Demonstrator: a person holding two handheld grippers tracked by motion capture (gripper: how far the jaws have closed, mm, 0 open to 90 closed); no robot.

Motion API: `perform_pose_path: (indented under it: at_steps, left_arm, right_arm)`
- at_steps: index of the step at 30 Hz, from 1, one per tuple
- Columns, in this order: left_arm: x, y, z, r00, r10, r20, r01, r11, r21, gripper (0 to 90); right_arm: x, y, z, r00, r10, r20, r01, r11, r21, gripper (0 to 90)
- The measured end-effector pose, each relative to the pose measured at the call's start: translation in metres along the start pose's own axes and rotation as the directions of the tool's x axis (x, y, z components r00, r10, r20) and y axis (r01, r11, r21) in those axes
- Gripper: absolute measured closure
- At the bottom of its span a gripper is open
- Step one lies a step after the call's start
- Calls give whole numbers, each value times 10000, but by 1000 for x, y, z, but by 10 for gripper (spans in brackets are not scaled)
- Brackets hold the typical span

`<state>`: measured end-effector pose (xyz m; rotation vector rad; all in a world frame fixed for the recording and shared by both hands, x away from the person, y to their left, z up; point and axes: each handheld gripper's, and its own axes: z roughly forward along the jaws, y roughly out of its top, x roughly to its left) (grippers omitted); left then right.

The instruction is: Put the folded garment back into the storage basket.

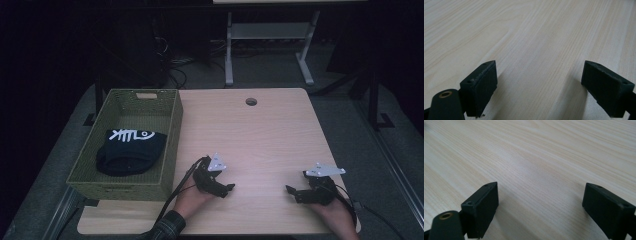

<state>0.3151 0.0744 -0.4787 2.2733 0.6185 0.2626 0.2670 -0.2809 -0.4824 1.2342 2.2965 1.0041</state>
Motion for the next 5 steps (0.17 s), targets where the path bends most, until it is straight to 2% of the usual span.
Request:
perform_pose_path:
  at_steps: [5]
  left_arm:
    - [0, 0, 0, 10000, -3, 2, 3, 10000, 0, 128]
  right_arm:
    - [0, 0, 0, 10000, 2, 1, -2, 10000, 1, 129]
